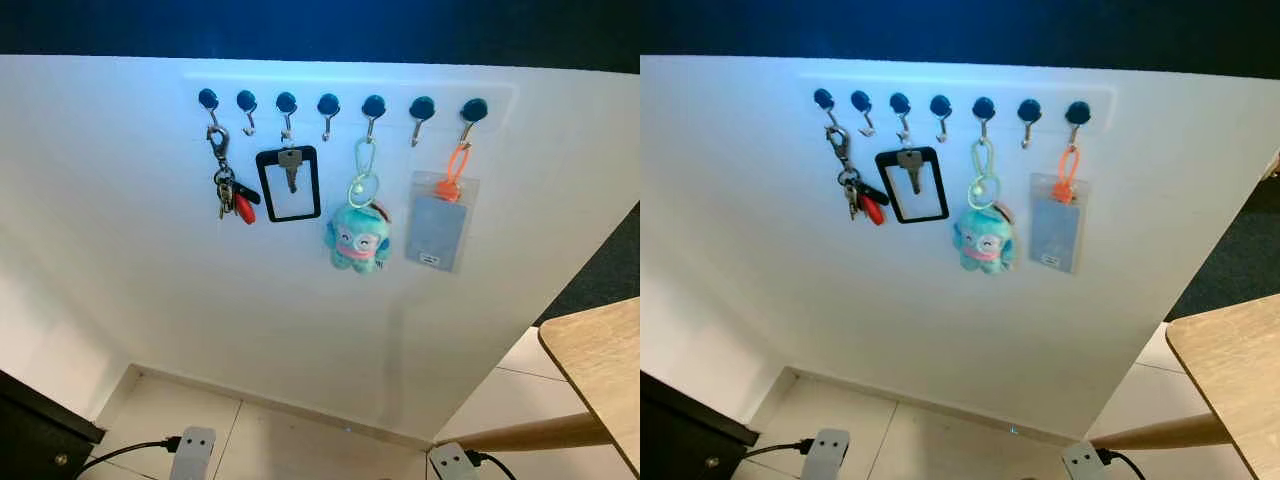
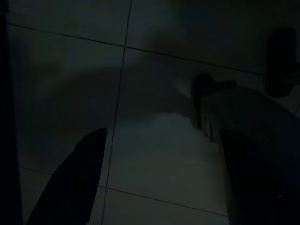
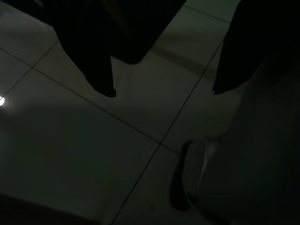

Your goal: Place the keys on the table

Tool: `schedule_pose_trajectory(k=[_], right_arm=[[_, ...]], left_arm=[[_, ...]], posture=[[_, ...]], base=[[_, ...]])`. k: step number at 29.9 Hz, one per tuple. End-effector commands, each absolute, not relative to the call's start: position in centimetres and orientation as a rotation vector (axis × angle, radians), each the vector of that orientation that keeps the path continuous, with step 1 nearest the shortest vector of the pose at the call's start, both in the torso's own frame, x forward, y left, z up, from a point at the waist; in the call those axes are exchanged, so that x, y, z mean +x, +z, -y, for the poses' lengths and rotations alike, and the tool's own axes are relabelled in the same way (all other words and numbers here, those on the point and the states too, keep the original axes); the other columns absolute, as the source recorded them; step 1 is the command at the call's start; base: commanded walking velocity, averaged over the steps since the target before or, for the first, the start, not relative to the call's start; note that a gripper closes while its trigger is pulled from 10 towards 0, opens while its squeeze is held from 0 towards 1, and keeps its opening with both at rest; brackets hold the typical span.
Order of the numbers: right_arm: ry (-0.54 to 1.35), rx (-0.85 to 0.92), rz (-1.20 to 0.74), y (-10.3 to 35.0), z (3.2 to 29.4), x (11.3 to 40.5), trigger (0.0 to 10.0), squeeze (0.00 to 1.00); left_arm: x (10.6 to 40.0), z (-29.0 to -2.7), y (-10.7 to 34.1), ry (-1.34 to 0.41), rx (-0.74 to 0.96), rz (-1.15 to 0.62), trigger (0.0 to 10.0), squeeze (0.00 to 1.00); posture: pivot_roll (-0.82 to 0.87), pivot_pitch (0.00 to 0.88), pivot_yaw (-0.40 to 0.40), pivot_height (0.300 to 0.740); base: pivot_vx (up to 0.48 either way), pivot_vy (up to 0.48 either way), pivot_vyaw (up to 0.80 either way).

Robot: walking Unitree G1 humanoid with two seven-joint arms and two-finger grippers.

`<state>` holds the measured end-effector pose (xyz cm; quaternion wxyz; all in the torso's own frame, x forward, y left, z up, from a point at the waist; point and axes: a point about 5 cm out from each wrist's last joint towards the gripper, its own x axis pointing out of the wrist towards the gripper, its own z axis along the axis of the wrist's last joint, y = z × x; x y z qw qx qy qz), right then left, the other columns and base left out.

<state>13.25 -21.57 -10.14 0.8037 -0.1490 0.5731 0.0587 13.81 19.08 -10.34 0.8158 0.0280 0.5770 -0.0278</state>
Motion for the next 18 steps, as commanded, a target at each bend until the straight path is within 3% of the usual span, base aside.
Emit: schedule_pose_trajectory(k=[1, 11, 15, 18], right_arm=[[0.142, -0.296, -1.221, -10.2, 20.4, 13.6, 10.0, 0.0], [0.141, -0.29, -1.206, -10.1, 20.0, 14.2, 10.0, 0.0], [0.134, -0.295, -1.199, -9.9, 20.2, 14.6, 10.0, 0.0], [0.134, -0.299, -1.198, -9.9, 20.4, 14.7, 10.0, 0.0]], left_arm=[[13.5, -19.6, -10.4, 0.0, 0.037, -1.222, 10.0, 0.0], [14.1, -20.0, -10.1, 0.23, -0.12, -1.074, 10.0, 0.0], [20.9, -27.3, -4.7, 0.296, -0.198, -0.739, 10.0, 0.0], [23.1, -28.5, -2.4, 0.281, -0.24, -0.593, 10.0, 0.0]], posture=[[-0.12, 0.057, 0.093, 0.74], [-0.11, 0.052, 0.086, 0.74], [-0.11, 0.049, 0.084, 0.74], [-0.1, 0.05, 0.082, 0.74]], base=[[0.0, 0.0, 0.0], [0.0, 0.0, 0.0], [0.0, 0.0, 0.0], [0.0, 0.0, 0.0]])
